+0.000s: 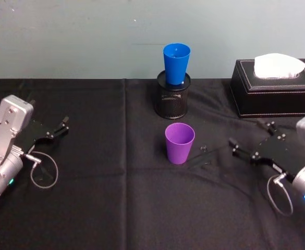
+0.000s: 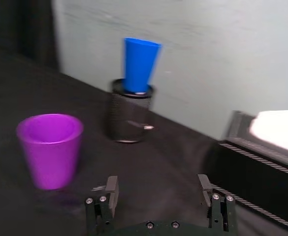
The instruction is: Pick up one cup with a gripper and tap it against the other cup.
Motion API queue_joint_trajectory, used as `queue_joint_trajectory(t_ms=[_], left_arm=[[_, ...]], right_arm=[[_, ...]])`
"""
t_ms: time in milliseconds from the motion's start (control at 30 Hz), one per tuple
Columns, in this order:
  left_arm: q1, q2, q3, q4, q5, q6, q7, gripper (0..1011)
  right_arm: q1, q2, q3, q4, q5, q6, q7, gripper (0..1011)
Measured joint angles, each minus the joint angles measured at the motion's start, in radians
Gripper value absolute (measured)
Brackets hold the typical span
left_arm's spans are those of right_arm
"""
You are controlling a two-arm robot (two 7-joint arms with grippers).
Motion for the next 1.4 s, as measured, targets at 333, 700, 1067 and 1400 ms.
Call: queue_joint_trajectory(t_ms=[333, 700, 1067, 1400], left_arm=[[0.0, 0.0, 0.0, 0.0, 0.0, 0.0, 0.0, 1005], [0.0, 0.0, 0.0, 0.0, 0.0, 0.0, 0.0, 1005], [0.0, 0.0, 0.0, 0.0, 0.0, 0.0, 0.0, 1005], [0.0, 0.0, 0.0, 0.0, 0.0, 0.0, 0.0, 1005]], right_arm=[[-0.003, -0.005, -0.038, 0.011, 0.087, -0.024, 0.249, 1004], [0.055, -0.076, -0.079, 0.05, 0.081, 0.012, 0.35, 1004], [0.097, -0.146, -0.07, 0.123, 0.042, 0.017, 0.332, 1004], [0.122, -0.192, -0.058, 0.175, 0.04, 0.023, 0.354, 1004]])
